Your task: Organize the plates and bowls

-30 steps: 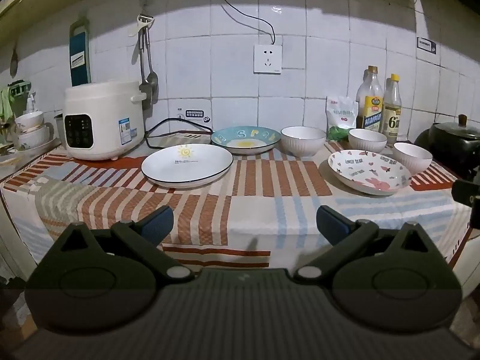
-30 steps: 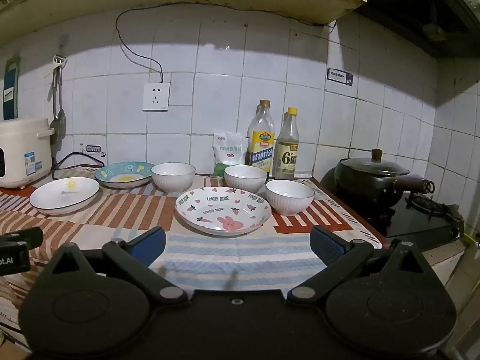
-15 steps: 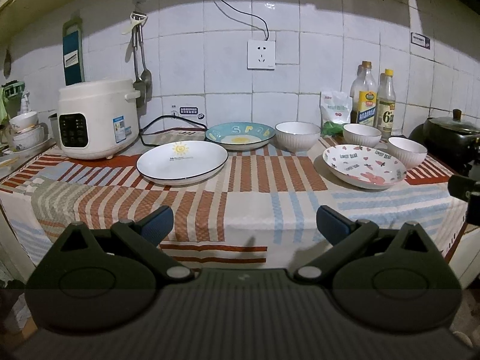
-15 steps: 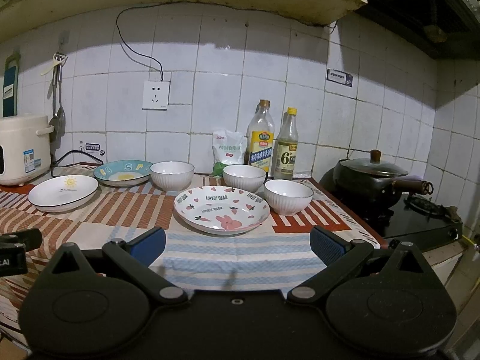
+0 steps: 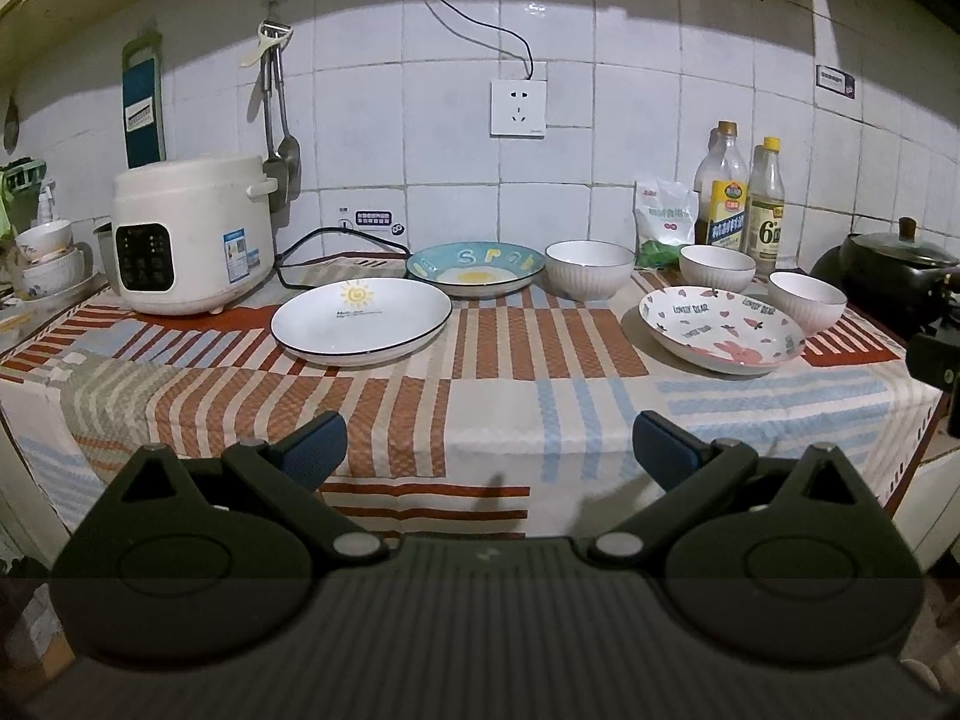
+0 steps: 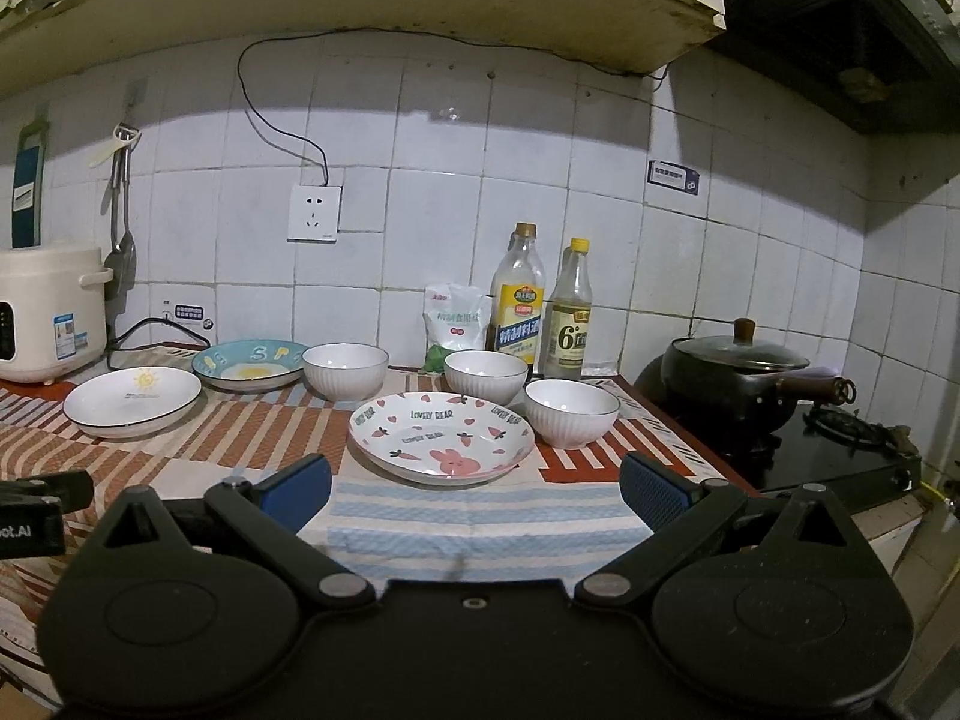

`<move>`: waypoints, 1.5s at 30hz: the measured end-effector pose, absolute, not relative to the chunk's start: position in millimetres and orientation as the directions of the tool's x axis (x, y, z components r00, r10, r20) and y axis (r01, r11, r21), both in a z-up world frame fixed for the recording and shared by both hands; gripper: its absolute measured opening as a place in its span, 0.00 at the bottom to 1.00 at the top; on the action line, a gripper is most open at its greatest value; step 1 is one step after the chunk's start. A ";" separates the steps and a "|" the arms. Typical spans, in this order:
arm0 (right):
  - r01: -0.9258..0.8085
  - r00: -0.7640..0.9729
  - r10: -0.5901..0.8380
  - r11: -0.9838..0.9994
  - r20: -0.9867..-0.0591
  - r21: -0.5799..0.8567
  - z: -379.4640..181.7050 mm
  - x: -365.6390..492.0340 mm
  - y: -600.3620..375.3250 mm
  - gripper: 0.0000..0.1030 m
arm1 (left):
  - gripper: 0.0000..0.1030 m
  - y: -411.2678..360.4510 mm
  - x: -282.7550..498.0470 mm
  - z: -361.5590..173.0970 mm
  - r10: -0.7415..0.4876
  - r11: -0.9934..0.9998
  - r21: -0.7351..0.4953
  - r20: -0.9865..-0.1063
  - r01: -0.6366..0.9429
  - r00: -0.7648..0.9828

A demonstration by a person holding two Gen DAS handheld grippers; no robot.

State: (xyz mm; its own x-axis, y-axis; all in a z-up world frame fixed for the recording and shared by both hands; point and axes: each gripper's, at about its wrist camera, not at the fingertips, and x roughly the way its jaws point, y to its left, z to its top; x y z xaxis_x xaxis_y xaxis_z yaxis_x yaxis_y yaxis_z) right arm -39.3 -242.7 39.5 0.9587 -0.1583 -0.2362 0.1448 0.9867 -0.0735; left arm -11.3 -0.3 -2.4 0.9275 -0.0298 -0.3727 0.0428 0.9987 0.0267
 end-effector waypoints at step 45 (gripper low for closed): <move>-0.239 0.846 0.264 0.964 -0.464 0.113 34.1 103.9 -383.1 0.82 | 0.91 -94.5 148.6 52.7 -0.341 0.908 0.040 -0.511 0.418 0.789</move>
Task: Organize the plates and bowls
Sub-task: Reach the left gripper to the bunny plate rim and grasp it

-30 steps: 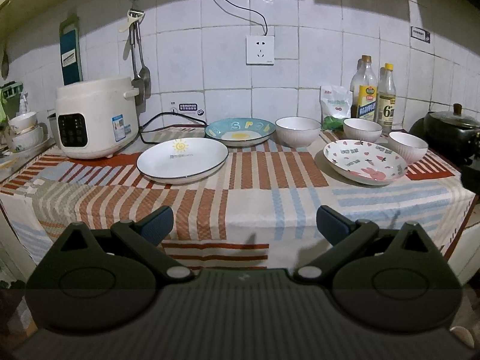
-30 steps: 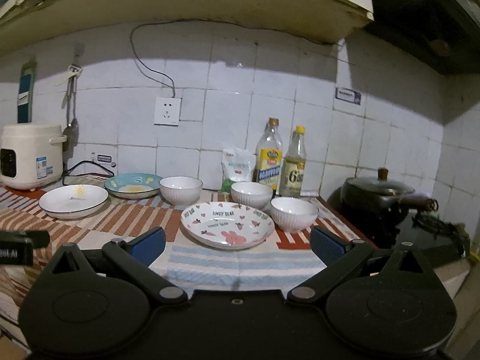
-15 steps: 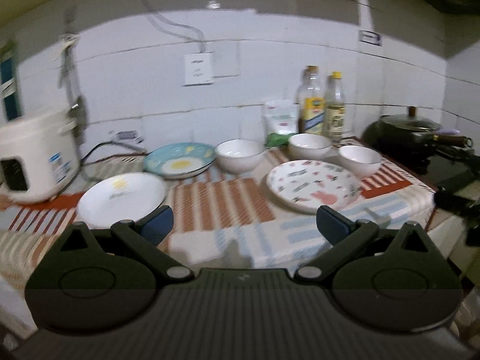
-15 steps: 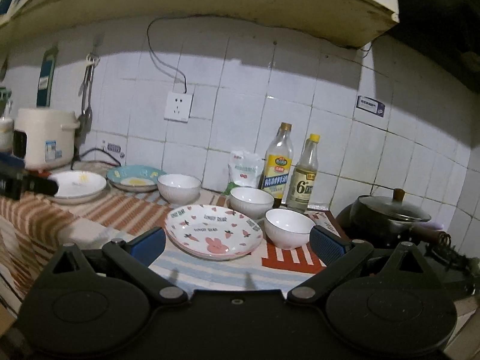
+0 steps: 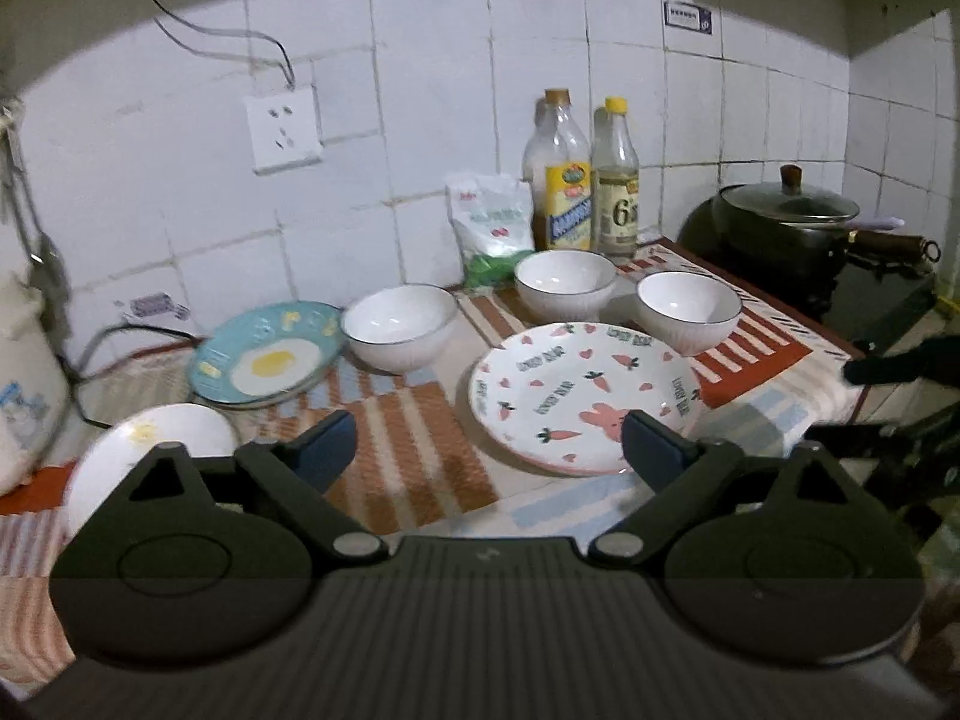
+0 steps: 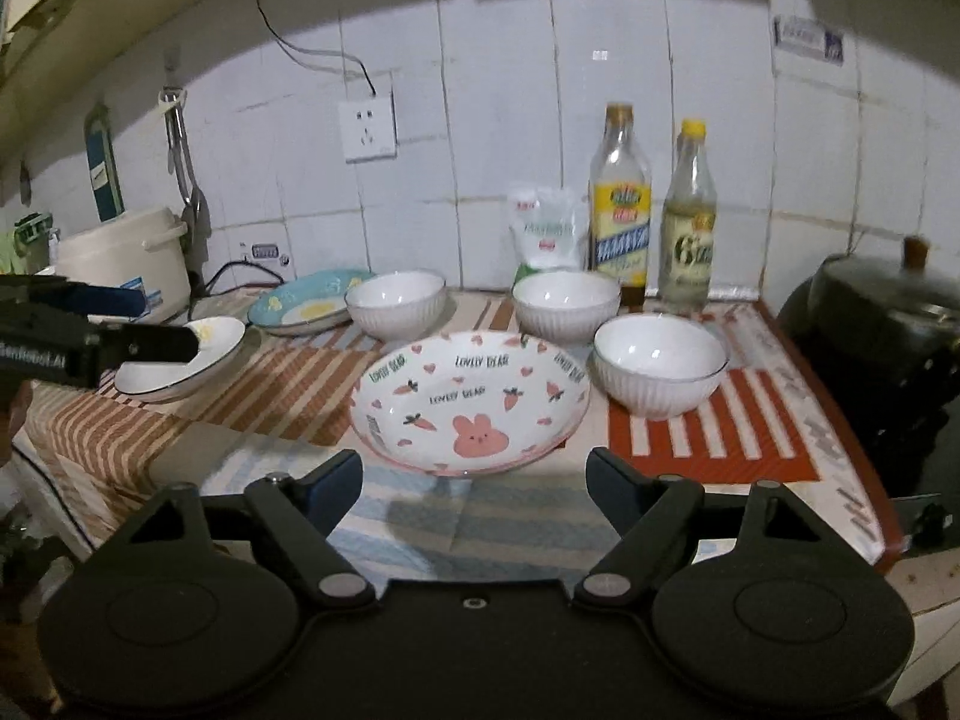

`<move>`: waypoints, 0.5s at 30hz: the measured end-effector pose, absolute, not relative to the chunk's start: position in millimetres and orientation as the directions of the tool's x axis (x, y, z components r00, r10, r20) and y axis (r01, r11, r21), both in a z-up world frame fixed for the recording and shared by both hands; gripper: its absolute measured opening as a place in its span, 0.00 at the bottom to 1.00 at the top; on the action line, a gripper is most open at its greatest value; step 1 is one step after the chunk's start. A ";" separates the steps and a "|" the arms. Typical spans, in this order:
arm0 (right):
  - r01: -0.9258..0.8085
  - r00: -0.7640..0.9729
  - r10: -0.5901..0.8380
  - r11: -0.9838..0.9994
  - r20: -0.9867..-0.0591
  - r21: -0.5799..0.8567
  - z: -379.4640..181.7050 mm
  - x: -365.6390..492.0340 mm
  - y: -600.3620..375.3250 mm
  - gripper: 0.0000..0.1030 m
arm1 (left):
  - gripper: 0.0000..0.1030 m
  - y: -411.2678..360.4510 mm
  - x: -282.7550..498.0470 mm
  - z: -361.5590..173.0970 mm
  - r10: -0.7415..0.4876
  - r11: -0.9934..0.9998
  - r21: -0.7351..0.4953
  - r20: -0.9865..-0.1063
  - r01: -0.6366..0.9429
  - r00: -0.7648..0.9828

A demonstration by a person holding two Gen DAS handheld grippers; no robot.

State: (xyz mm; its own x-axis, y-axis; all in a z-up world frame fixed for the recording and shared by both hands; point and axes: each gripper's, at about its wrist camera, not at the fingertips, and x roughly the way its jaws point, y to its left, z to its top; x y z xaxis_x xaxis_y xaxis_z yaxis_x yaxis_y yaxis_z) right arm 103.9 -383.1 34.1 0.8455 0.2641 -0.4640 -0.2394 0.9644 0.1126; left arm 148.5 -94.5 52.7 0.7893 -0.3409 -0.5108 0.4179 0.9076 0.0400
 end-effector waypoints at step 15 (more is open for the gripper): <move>-0.137 0.831 0.277 0.942 -0.482 0.305 -14.2 192.8 -418.2 0.65 | 0.65 -127.5 232.4 -6.8 -0.250 0.939 0.082 -0.502 0.333 0.828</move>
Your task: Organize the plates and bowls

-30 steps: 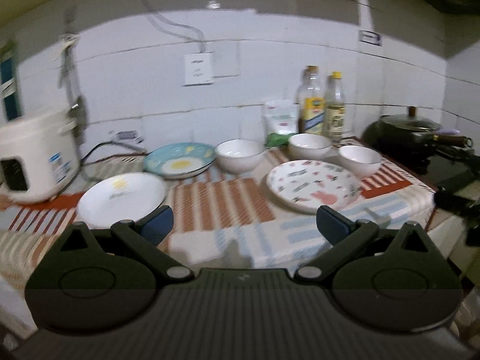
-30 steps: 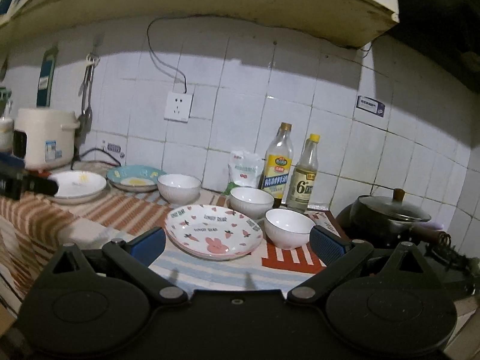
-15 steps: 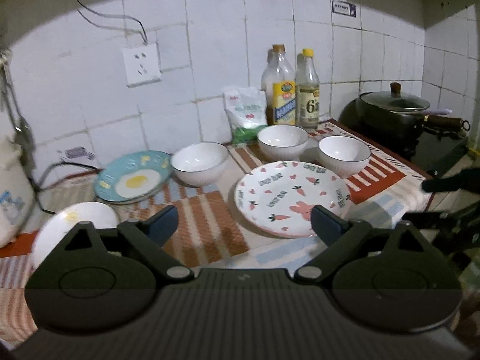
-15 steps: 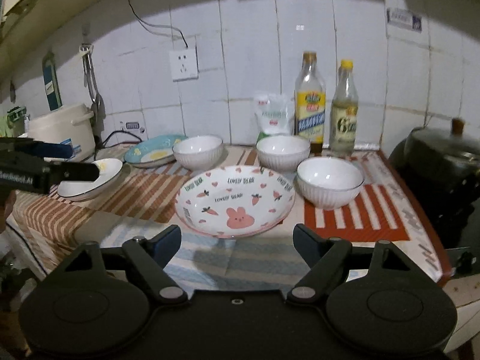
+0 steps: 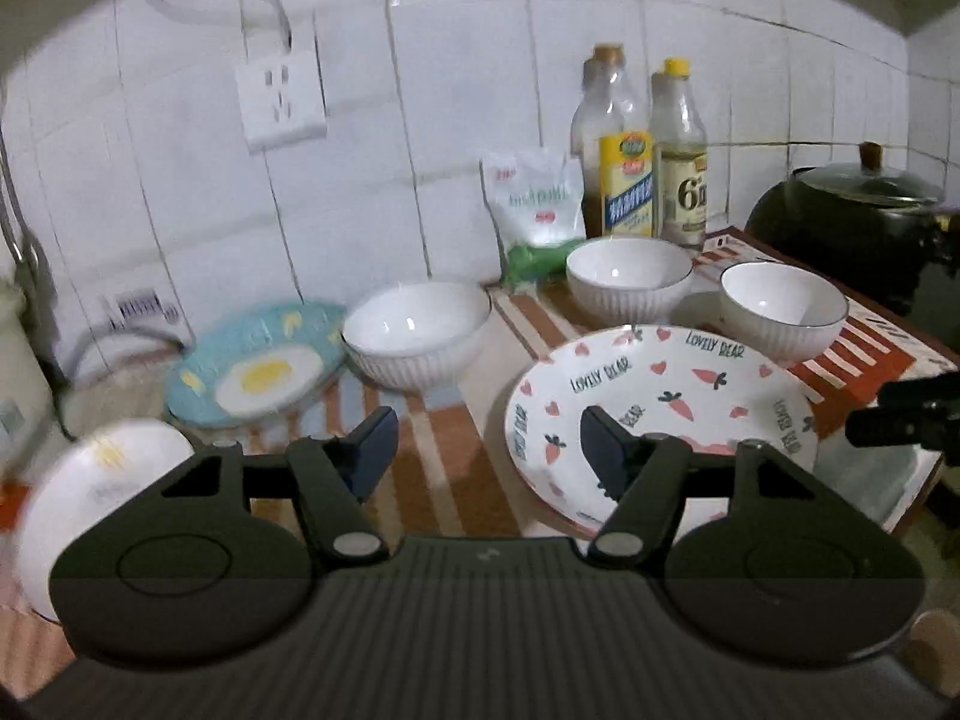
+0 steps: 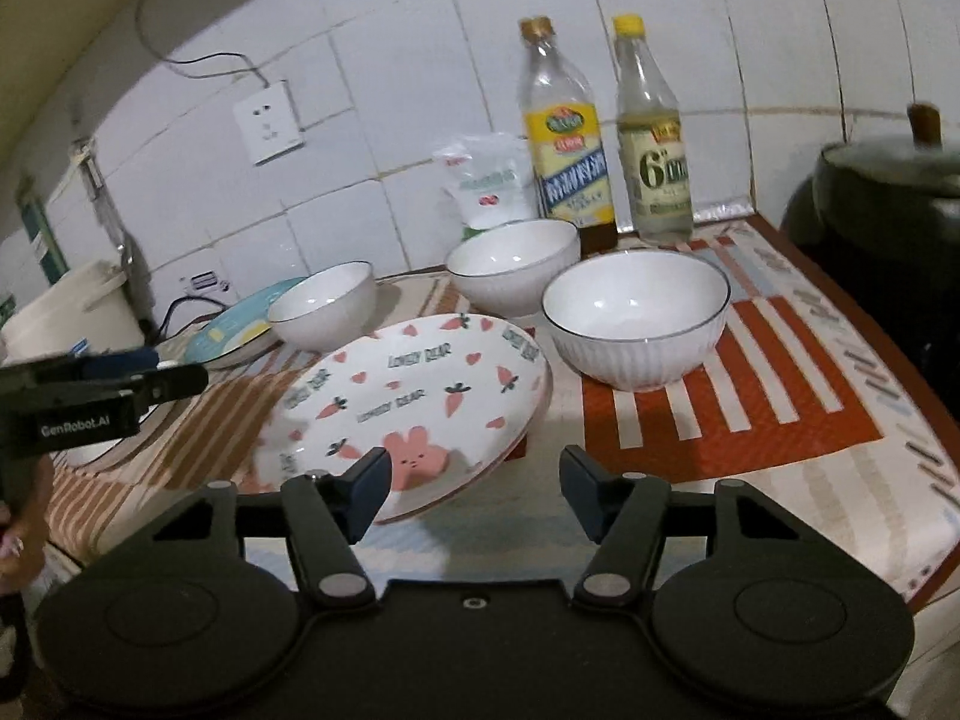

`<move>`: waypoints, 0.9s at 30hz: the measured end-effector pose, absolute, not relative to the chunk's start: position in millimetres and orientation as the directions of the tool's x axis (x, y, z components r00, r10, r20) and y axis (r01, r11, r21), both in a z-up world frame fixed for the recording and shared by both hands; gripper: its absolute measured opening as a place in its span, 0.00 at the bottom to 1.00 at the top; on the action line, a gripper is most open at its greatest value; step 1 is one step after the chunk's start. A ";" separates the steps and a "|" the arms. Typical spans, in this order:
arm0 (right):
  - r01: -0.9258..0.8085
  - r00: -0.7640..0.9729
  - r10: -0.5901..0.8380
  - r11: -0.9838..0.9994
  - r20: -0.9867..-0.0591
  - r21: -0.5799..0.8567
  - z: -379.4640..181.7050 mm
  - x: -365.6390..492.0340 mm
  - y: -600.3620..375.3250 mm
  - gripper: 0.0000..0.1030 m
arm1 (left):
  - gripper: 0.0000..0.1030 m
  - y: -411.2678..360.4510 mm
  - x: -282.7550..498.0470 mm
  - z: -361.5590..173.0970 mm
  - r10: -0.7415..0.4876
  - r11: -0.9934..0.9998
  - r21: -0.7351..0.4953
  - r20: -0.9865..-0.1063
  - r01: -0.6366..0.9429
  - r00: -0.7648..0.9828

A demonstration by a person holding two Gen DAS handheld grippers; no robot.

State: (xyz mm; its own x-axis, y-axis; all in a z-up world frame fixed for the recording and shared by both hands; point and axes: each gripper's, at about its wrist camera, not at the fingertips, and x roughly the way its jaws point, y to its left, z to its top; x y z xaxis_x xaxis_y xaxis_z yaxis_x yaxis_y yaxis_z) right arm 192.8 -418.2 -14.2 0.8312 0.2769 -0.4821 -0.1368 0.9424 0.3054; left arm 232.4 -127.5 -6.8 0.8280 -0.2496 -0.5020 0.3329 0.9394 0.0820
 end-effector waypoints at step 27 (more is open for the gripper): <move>-0.081 0.715 0.343 0.906 -0.610 0.414 -39.7 273.4 -424.3 0.17 | 0.21 -127.0 312.1 -60.2 -0.408 0.907 -0.238 -0.701 0.348 0.585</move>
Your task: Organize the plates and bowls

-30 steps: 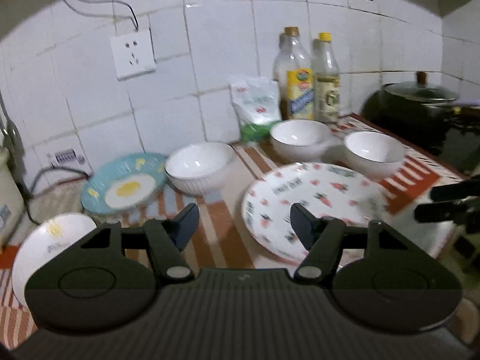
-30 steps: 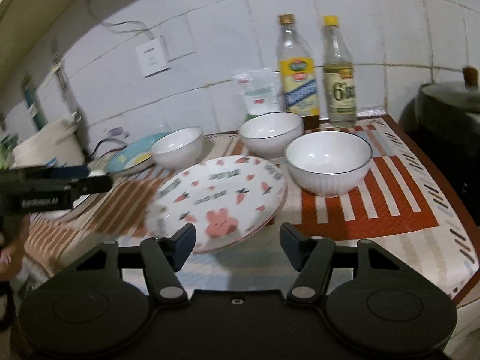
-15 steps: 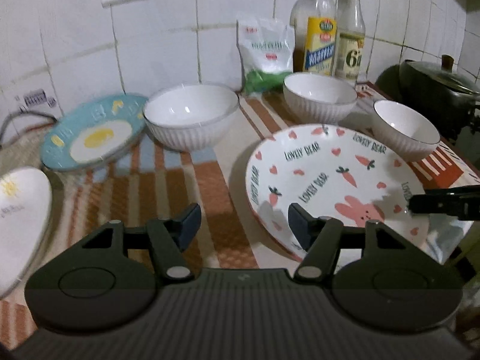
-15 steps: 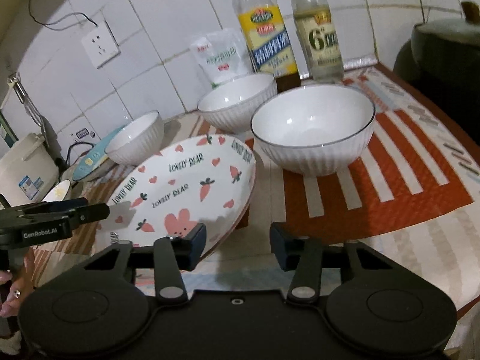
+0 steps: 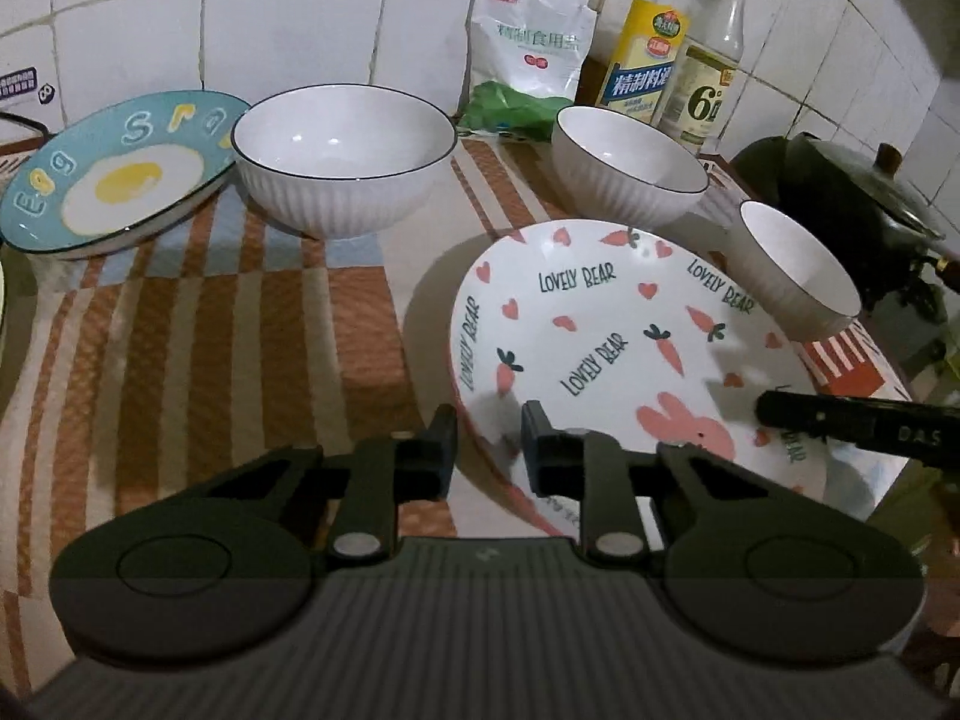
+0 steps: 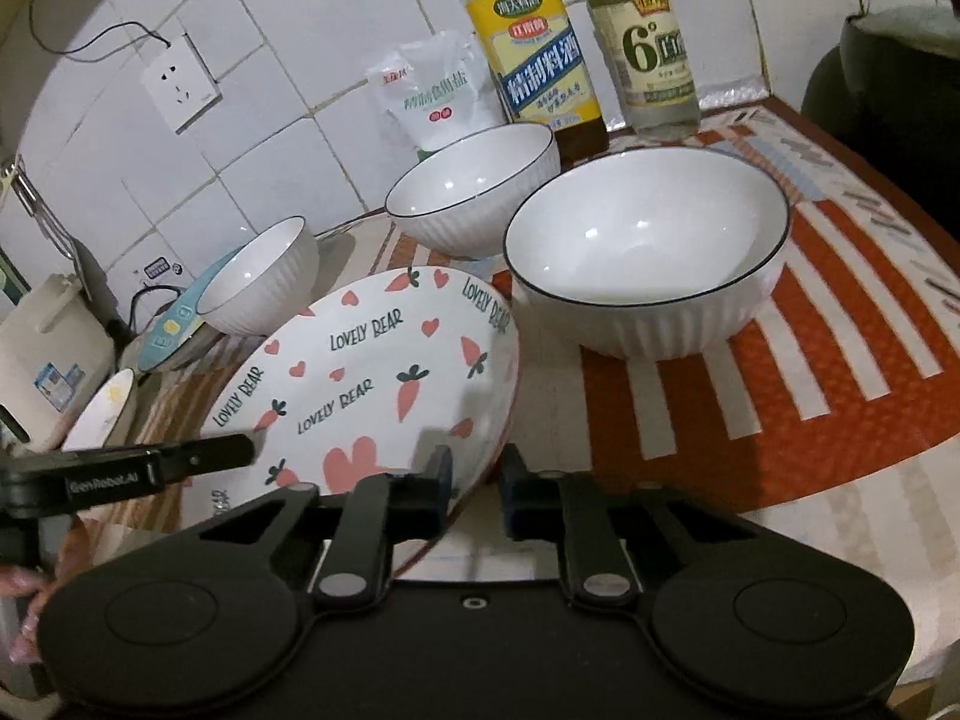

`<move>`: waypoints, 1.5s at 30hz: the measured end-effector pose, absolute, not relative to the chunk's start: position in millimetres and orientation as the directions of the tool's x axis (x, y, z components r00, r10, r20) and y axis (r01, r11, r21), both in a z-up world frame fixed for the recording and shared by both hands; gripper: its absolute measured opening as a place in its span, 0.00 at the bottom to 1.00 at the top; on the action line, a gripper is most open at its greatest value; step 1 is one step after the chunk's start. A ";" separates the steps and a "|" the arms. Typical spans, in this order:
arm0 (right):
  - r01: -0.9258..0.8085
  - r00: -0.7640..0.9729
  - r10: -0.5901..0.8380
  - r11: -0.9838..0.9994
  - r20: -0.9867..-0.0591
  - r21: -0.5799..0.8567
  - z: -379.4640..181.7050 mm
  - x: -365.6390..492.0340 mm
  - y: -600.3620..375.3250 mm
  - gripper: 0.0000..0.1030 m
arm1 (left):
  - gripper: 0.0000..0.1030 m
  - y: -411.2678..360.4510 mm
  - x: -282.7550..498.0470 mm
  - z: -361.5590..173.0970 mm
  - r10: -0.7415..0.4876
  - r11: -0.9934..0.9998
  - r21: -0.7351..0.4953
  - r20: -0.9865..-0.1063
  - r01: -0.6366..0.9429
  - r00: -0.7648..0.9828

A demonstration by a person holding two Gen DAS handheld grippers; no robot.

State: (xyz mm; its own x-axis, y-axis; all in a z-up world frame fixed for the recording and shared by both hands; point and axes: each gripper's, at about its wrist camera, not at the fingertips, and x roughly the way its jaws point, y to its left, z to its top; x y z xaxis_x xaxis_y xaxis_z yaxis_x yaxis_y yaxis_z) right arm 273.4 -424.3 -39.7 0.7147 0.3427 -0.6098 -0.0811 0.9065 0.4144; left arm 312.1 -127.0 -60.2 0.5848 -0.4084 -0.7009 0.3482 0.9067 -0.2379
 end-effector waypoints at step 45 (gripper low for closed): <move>-0.288 0.670 0.458 0.886 -0.584 0.364 -21.4 260.5 -283.5 0.19 | 0.19 0.8 230.6 -40.6 -0.235 0.970 -0.108 -0.645 0.217 0.727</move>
